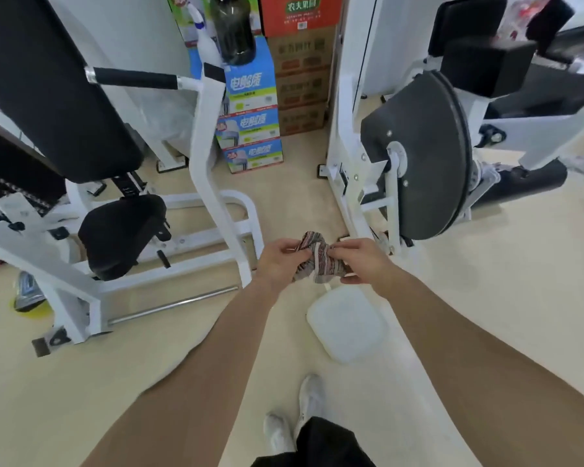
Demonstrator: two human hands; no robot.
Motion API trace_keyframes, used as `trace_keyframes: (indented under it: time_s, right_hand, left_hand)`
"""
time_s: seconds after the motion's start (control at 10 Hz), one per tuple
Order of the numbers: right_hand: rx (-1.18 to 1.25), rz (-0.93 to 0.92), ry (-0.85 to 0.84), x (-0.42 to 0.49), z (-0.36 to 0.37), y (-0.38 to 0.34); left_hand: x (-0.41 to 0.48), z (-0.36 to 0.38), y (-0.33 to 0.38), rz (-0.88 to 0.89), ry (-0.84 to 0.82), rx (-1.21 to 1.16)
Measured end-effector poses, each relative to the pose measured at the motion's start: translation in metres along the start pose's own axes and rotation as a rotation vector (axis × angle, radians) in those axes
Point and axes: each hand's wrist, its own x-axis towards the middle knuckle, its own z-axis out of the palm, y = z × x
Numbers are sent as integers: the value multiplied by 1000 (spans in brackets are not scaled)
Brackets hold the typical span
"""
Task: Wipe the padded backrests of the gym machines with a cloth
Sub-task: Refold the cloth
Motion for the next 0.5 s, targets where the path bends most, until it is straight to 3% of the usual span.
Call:
trace_keyframes:
  time_s: [0.2, 0.5]
  right_hand:
    - [119, 141, 100, 30, -31, 128]
    - [63, 191, 15, 145, -37, 281]
  left_hand:
    - [23, 84, -95, -108, -76, 70]
    - [109, 176, -236, -252, 10, 131]
